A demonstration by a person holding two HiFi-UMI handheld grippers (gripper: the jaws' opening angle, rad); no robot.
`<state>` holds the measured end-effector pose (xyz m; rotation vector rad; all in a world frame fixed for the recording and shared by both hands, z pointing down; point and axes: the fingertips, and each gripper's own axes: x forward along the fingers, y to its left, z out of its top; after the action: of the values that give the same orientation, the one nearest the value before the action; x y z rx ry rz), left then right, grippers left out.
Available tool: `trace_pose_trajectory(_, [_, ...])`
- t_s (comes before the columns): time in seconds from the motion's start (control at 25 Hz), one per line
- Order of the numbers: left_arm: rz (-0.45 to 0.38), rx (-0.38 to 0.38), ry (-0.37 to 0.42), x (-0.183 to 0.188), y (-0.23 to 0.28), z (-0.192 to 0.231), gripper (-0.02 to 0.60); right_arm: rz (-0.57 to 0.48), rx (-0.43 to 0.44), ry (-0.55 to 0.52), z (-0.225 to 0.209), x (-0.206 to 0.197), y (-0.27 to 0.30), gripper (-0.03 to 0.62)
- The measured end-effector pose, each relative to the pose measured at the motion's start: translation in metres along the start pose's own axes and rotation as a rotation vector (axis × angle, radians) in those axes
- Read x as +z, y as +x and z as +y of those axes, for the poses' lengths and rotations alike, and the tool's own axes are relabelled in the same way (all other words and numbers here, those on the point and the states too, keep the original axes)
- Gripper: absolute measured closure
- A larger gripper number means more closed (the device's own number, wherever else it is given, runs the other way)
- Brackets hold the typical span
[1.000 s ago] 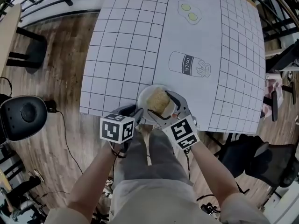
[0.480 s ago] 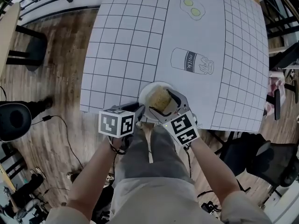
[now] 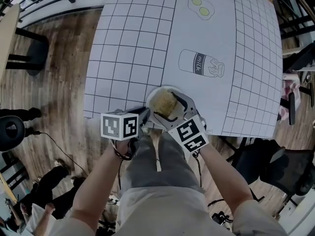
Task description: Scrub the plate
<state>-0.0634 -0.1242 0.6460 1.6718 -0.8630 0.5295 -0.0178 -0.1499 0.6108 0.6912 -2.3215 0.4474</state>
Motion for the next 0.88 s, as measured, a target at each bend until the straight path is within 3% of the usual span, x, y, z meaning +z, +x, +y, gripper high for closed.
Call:
trace_pose_trajectory(0.28, [-0.008,0.008,0.002,0.001,-0.001,-0.001,0.529,0.045,0.092,-0.167,0.012,0.01,0.015,0.218])
trace_pose_trajectory(0.52, [-0.019,0.019,-0.017,0.0,-0.002,0.002,0.531,0.066,0.124,-0.187,0.015,0.01,0.02,0.218])
trace_pose_trajectory(0.6, [-0.027,0.016,-0.029,0.0,-0.002,0.002,0.531,0.073,0.121,-0.18,0.014,0.007,0.02,0.218])
trace_pose_trajectory(0.76, [-0.037,0.006,-0.048,0.001,-0.002,0.001,0.532,0.129,0.065,-0.271,0.011,-0.002,0.019,0.218])
trace_pose_trajectory(0.88, [-0.034,0.007,-0.041,0.001,-0.003,0.002,0.532,0.146,0.041,-0.257,0.005,-0.008,0.016,0.218])
